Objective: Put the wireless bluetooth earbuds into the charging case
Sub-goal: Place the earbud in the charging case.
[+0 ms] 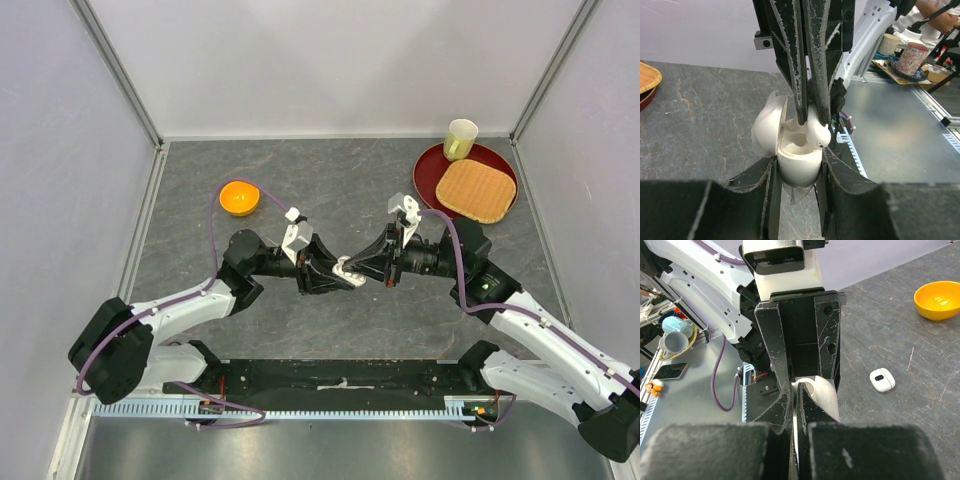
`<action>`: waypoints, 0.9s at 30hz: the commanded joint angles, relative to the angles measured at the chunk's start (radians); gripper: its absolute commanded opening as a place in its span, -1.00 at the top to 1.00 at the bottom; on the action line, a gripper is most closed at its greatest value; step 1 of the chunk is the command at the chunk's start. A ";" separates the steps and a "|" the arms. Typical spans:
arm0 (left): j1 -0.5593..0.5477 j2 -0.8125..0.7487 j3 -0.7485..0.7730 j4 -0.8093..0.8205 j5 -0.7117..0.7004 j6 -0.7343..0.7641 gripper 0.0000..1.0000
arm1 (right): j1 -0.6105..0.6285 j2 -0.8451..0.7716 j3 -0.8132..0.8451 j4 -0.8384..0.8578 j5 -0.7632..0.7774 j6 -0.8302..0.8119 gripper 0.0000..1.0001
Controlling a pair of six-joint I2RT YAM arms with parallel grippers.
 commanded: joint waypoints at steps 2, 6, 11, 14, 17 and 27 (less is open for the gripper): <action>-0.011 -0.005 0.044 0.043 0.037 -0.024 0.95 | 0.013 0.024 0.037 -0.005 0.042 -0.041 1.00; -0.011 -0.009 0.044 0.035 0.047 -0.018 0.95 | 0.013 0.021 0.037 -0.015 0.049 -0.051 1.00; -0.009 -0.019 0.041 0.033 0.039 -0.012 0.95 | 0.013 0.017 0.039 -0.042 0.069 -0.065 1.00; -0.011 -0.031 0.032 0.033 0.007 -0.001 0.95 | 0.015 0.020 0.045 -0.065 0.065 -0.074 1.00; -0.011 -0.042 0.024 0.032 -0.015 0.010 0.95 | 0.016 0.027 0.048 -0.084 0.065 -0.084 1.00; -0.011 -0.077 -0.008 0.078 -0.096 0.013 0.95 | 0.062 0.092 0.079 -0.173 0.085 -0.142 0.80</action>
